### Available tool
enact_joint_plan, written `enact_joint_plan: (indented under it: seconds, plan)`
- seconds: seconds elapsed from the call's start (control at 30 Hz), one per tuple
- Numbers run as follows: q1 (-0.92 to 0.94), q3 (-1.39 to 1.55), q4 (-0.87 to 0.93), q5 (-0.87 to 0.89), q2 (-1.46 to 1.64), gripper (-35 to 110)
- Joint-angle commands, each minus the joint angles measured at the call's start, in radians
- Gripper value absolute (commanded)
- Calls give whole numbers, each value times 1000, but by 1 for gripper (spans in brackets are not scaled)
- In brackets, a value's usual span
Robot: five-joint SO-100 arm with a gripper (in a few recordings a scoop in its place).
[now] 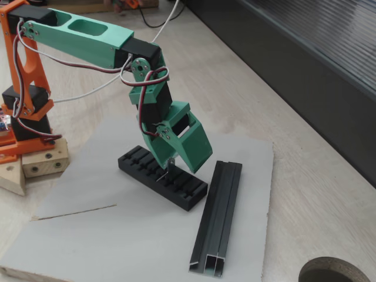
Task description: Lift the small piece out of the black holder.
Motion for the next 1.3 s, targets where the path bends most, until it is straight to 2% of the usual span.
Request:
enact_joint_plan:
  seconds: [0.0,1.27]
  plan:
    - [-2,-8,9,-15,23,54]
    - [58,-8,11,-15,80,54]
